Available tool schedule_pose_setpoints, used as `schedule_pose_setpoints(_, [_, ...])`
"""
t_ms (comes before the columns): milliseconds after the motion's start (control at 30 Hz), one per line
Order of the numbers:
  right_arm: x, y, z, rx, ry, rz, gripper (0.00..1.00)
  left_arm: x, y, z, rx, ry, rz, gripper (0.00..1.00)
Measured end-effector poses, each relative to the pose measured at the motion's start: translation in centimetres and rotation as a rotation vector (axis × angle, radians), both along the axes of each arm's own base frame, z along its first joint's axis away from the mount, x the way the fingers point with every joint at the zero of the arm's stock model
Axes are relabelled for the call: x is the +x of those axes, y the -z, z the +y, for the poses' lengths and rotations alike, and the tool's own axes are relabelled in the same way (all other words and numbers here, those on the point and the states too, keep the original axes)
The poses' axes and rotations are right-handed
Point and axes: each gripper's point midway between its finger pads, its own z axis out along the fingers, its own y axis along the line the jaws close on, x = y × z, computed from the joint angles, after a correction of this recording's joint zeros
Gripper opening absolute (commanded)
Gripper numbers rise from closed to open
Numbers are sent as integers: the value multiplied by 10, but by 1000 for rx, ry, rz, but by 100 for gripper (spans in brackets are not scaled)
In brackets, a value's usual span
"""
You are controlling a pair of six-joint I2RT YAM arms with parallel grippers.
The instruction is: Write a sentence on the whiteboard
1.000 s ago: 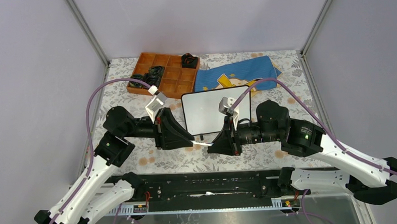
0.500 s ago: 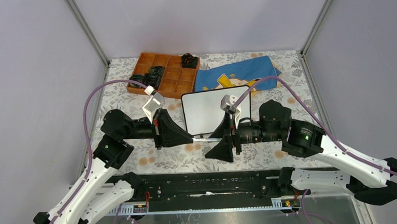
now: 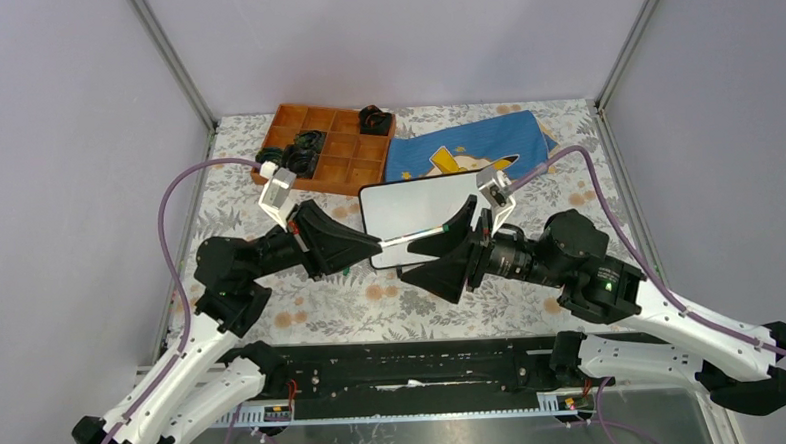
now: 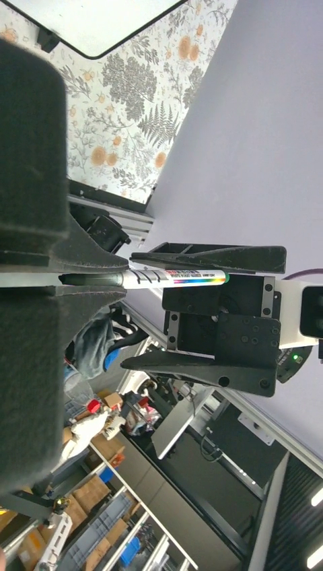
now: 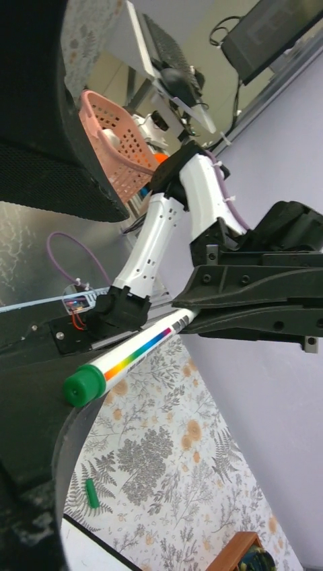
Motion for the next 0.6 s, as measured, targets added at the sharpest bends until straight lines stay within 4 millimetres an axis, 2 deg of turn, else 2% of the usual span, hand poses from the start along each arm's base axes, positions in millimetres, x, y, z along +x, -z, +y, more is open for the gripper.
schedule_pose_setpoints(167, [8, -8, 3, 45, 37, 12, 65, 2, 0, 0, -33, 3, 24, 0])
schedule_pose_setpoints(467, [18, 3, 20, 4, 46, 43, 68, -4, -5, 3, -48, 8, 9, 0])
schedule_pose_setpoints(600, [17, -5, 19, 10, 45, 41, 63, -6, -5, 4, -48, 13, 3, 0])
